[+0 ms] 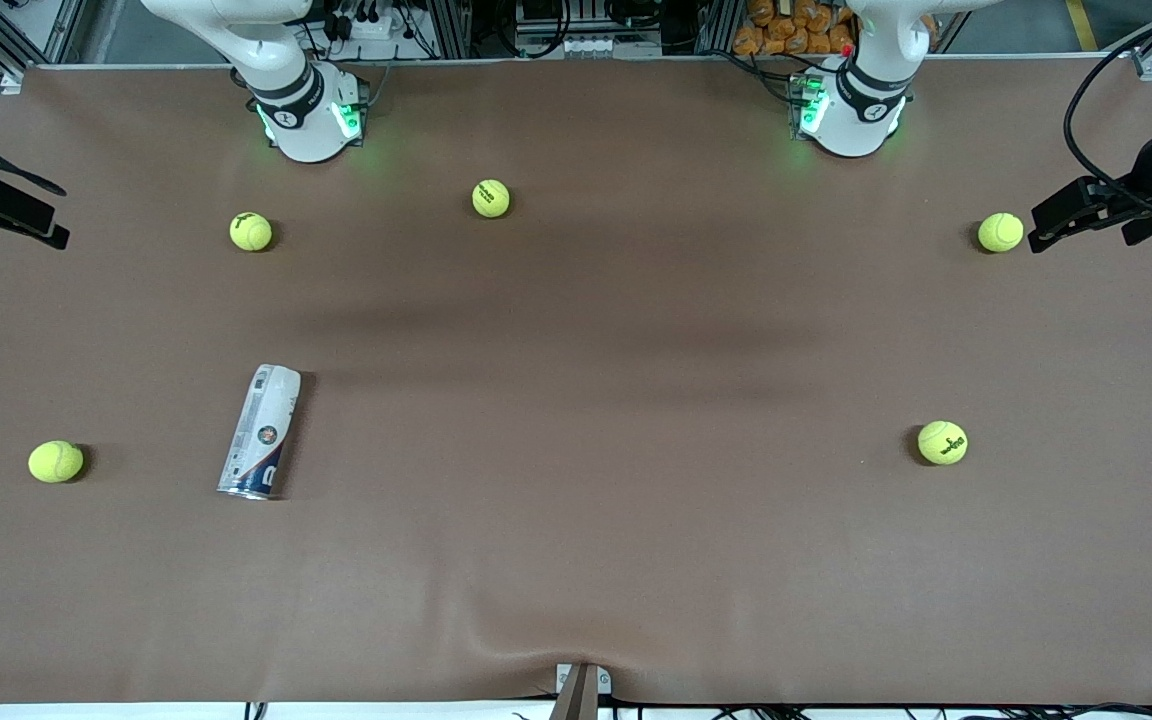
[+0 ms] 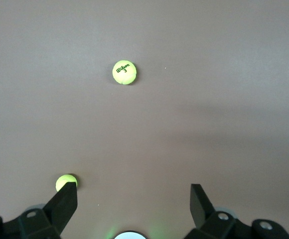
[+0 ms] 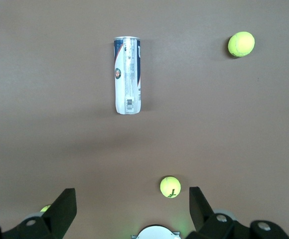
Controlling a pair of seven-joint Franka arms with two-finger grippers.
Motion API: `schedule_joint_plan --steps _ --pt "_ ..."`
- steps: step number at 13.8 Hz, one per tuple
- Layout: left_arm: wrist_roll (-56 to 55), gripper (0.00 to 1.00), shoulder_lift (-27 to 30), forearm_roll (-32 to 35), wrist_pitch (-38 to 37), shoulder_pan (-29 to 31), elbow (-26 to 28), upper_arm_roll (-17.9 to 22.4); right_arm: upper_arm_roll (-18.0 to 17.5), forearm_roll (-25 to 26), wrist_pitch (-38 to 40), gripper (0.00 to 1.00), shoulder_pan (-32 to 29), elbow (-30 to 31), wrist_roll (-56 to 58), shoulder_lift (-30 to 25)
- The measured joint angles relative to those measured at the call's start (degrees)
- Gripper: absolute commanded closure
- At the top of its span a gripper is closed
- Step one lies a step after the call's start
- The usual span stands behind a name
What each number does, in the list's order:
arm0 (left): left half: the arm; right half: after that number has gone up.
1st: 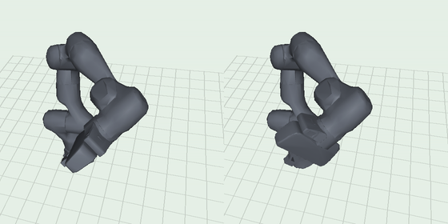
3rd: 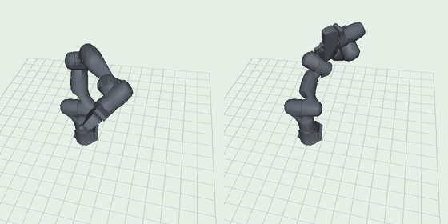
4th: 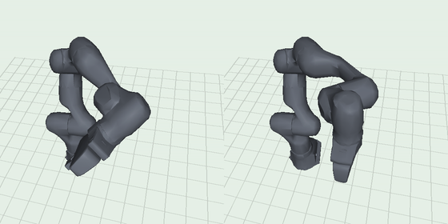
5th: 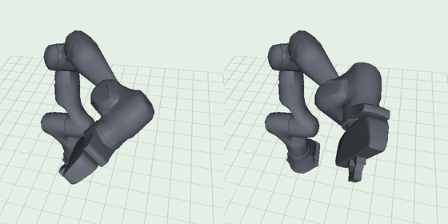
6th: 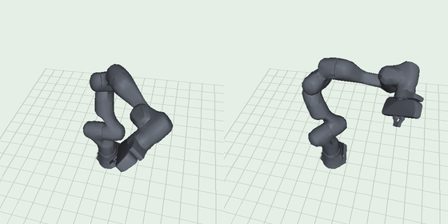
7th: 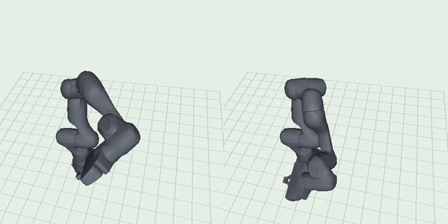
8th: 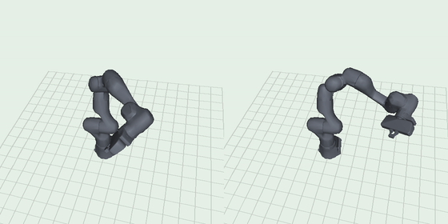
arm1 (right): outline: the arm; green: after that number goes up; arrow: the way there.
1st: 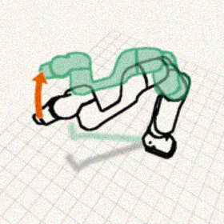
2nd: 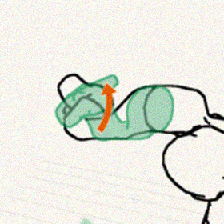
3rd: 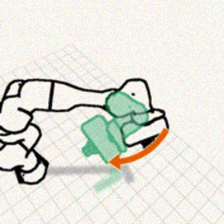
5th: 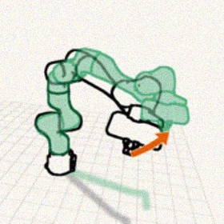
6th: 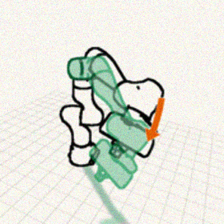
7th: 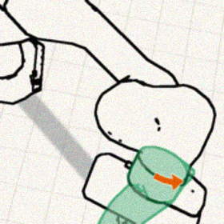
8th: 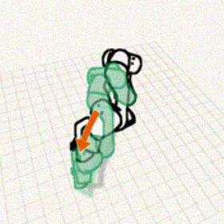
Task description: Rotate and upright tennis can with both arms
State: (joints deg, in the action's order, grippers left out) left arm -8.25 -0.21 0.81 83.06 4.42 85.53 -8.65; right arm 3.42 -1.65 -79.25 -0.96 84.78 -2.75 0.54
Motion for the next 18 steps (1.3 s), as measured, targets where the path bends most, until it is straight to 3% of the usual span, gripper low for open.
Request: schedule_joint_plan --steps 5,9,18 --pt "0.0 0.0 0.0 0.0 0.0 0.01 0.08 0.06 0.0 0.0 -0.03 0.0 0.0 0.81 -0.01 1.22" --pt "0.0 0.0 -0.03 0.0 -0.06 0.03 0.14 0.12 0.13 0.0 -2.63 0.0 -0.05 2.84 -0.07 5.7" --pt "0.0 0.0 -0.1 0.0 -0.06 0.02 0.25 0.14 -0.15 -0.1 -30.84 0.0 1.86 16.05 -0.07 18.54"
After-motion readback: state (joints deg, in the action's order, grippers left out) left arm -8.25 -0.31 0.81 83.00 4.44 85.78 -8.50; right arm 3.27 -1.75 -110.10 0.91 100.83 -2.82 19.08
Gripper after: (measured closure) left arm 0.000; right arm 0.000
